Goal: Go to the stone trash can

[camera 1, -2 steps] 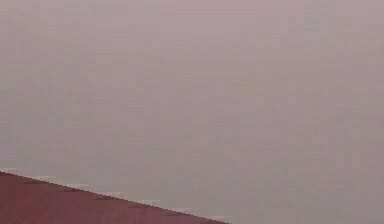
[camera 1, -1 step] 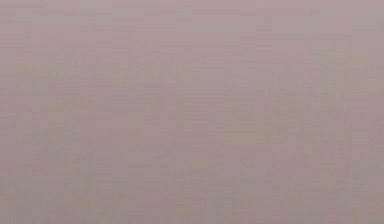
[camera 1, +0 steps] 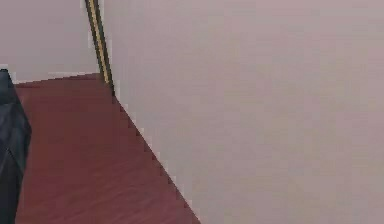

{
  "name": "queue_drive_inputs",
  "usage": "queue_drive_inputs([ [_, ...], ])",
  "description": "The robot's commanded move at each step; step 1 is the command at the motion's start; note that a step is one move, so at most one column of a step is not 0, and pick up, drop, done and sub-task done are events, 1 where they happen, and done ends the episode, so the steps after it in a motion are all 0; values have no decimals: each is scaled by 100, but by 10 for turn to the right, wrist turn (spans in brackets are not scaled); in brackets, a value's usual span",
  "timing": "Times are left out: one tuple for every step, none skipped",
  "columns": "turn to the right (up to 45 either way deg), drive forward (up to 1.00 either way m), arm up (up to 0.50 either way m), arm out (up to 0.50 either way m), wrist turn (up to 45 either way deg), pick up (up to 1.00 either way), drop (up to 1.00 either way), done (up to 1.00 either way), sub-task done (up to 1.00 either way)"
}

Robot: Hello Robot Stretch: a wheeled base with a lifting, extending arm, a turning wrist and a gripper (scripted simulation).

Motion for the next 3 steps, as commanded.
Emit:
queue_drive_inputs([
  [-300,0,0,0,0,0,0,0,0],
  [0,100,0,0,0,0,0,0,0],
  [0,100,0,0,0,0,0,0,0],
])
